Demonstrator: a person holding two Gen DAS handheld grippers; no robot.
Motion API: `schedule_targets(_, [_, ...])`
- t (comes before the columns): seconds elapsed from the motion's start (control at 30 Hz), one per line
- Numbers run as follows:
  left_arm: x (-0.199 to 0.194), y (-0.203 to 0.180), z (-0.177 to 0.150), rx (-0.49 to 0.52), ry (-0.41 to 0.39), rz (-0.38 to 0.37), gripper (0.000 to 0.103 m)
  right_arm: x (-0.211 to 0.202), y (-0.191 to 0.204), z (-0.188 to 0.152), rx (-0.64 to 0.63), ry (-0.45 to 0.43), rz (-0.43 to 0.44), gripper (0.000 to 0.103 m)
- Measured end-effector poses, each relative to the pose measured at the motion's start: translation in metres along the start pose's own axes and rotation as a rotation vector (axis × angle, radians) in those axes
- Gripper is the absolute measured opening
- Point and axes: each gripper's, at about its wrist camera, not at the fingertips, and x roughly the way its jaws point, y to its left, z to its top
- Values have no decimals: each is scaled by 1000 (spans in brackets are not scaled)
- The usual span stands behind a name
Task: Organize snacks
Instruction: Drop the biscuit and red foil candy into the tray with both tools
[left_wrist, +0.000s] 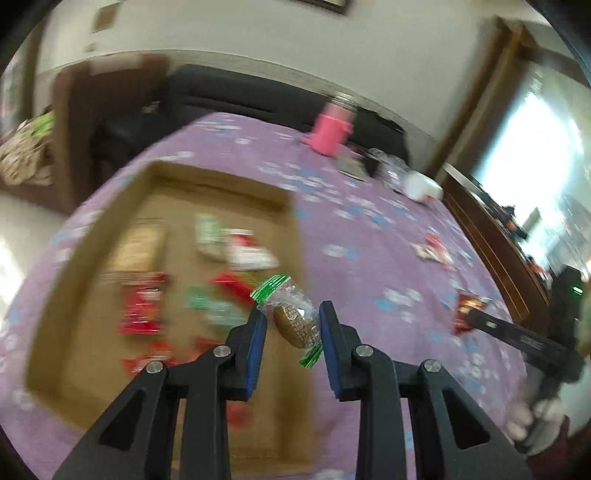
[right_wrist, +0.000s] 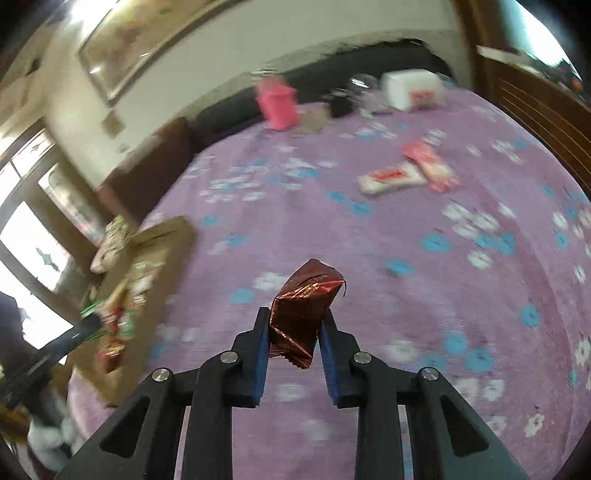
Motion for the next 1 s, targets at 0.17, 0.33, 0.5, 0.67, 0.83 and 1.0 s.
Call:
schedule_targets(0.17, [-7,44,1,-80,-11,49,28,21,69,4,-120,50,92,28])
schedule_targets(0.33, [-9,65,-3,-115,7,57,28,53,136,-1,-225,110,158,28])
schedule_targets(0.5, [-3,78,-4,-137,22,69,28,89,187,-8,-319,166,171,28])
schedule_targets(0.67, [7,93,2,-166,49,105,28,136,219,-2,-363,220,168,28])
schedule_targets(0.83, [4,101,1,-197,44,90,49,177,236,8,-387,246,143,30])
schedule_targets(1.0, [-22,93,0,-176,-30,84,67,180,238,15,-391,243,146,32])
